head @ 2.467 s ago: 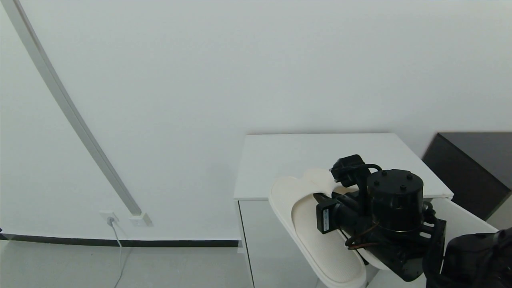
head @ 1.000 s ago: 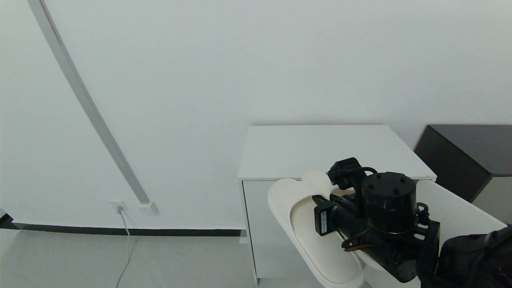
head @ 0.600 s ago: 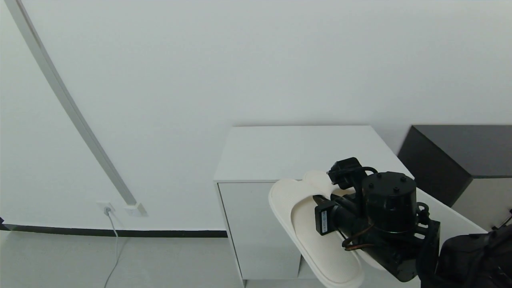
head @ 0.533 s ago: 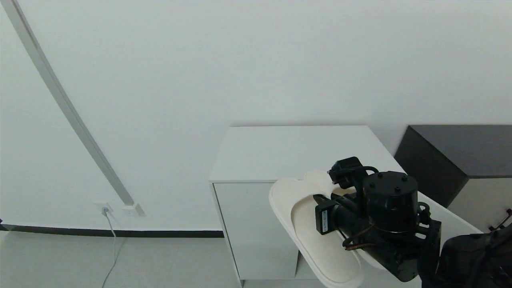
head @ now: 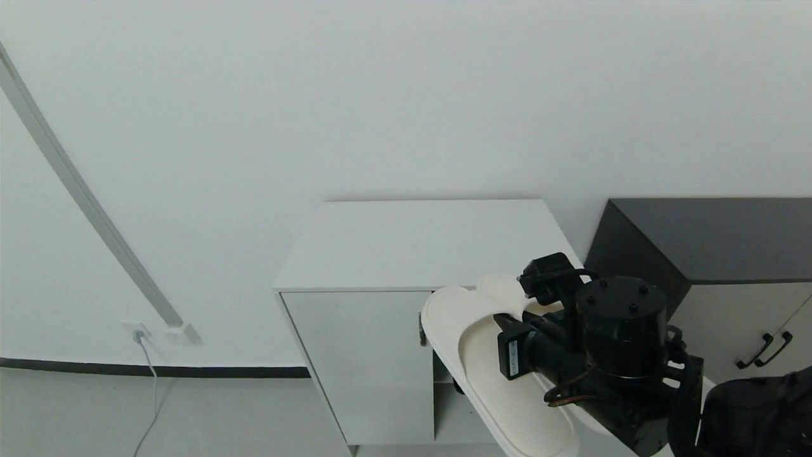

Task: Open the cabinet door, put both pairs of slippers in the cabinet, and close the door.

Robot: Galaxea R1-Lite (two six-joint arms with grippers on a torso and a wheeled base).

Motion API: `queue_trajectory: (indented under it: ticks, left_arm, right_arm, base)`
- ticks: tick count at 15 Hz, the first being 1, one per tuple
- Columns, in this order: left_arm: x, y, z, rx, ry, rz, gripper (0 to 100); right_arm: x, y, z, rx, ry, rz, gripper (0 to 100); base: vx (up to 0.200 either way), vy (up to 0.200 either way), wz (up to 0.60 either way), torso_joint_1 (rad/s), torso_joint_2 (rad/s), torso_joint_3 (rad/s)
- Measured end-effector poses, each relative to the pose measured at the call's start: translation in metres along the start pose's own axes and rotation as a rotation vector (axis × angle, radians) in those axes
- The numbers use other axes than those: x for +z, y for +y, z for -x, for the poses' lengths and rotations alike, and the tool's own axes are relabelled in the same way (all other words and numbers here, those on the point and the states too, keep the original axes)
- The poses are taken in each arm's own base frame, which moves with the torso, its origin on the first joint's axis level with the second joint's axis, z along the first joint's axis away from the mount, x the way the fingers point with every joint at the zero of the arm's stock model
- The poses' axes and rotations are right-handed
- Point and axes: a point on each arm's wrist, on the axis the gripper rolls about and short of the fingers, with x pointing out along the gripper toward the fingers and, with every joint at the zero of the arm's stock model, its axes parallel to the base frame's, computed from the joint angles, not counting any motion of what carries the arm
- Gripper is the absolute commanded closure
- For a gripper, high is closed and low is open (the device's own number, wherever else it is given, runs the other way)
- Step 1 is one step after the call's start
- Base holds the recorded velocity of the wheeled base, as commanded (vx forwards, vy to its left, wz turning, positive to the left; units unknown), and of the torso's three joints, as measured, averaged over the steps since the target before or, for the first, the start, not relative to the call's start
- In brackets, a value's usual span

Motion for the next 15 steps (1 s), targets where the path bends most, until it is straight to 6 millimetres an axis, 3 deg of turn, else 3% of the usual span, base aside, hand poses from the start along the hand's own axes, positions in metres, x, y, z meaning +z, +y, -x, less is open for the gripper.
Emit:
queue_trajectory:
  ticks: [9, 15]
  left_arm:
    - [0.000, 0.000, 0.000, 0.000, 0.000, 0.000, 100]
    - [0.000, 0.000, 0.000, 0.000, 0.000, 0.000, 100]
  right_arm:
    - [-0.003, 0.003, 0.007, 0.022, 0.010, 0.009, 100]
    - [-0.004, 0.009, 0.024, 0.068, 0.009, 0.036, 100]
  base:
    - [0.000, 0.000, 0.00, 0.000, 0.00, 0.000]
    - [0.000, 0.000, 0.00, 0.000, 0.00, 0.000]
